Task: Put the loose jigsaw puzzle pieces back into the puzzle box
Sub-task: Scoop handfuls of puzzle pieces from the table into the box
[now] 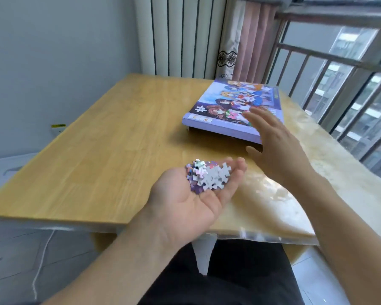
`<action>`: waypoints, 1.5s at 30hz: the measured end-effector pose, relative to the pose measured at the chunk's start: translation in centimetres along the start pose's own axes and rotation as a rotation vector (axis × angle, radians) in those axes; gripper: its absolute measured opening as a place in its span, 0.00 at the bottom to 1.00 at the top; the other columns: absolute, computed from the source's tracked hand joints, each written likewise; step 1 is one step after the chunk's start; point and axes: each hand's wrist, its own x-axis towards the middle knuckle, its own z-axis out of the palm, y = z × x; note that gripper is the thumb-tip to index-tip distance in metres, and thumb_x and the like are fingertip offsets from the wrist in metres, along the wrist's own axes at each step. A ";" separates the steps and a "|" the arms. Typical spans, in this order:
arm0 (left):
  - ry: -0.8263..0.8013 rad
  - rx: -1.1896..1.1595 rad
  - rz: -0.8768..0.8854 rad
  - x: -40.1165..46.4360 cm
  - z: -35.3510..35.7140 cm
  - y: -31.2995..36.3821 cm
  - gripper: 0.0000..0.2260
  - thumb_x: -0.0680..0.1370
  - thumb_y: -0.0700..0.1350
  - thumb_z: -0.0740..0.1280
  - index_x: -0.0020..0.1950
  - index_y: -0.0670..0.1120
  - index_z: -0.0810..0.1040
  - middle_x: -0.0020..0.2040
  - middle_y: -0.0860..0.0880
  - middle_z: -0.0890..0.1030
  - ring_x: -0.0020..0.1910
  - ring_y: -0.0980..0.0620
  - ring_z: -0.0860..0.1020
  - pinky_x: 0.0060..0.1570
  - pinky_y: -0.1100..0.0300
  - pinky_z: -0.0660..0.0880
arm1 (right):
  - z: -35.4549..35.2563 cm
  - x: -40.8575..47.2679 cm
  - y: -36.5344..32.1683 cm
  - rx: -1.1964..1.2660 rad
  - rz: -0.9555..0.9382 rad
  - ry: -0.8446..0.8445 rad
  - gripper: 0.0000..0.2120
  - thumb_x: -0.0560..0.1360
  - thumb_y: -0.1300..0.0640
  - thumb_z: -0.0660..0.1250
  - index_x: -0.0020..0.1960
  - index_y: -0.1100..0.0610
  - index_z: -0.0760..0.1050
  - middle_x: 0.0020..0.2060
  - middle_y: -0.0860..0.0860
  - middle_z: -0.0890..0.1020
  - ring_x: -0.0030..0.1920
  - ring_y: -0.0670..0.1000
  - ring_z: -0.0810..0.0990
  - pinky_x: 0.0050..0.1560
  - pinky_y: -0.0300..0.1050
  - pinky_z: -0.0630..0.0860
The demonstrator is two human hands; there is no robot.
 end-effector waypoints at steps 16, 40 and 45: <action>0.103 0.048 0.281 11.3 11.9 4.5 0.19 0.84 0.41 0.50 0.65 0.38 0.77 0.63 0.37 0.79 0.62 0.36 0.76 0.66 0.42 0.73 | -6.6 10.4 1.6 -0.369 0.082 -0.005 0.08 0.73 0.64 0.62 0.38 0.53 0.70 0.33 0.52 0.75 0.35 0.59 0.77 0.39 0.52 0.79; 0.079 0.251 0.352 17.0 16.2 10.9 0.19 0.82 0.42 0.51 0.66 0.38 0.76 0.63 0.36 0.79 0.64 0.36 0.77 0.67 0.40 0.71 | -7.9 13.3 2.1 -0.360 -0.086 0.138 0.13 0.72 0.65 0.61 0.35 0.53 0.61 0.31 0.50 0.70 0.34 0.61 0.74 0.35 0.47 0.68; 0.122 0.222 0.354 21.5 13.8 12.4 0.21 0.80 0.41 0.52 0.68 0.39 0.75 0.63 0.34 0.79 0.62 0.30 0.76 0.60 0.26 0.69 | -4.3 14.6 3.0 -0.365 -0.077 0.086 0.11 0.71 0.66 0.62 0.37 0.54 0.63 0.31 0.53 0.73 0.32 0.60 0.73 0.34 0.49 0.71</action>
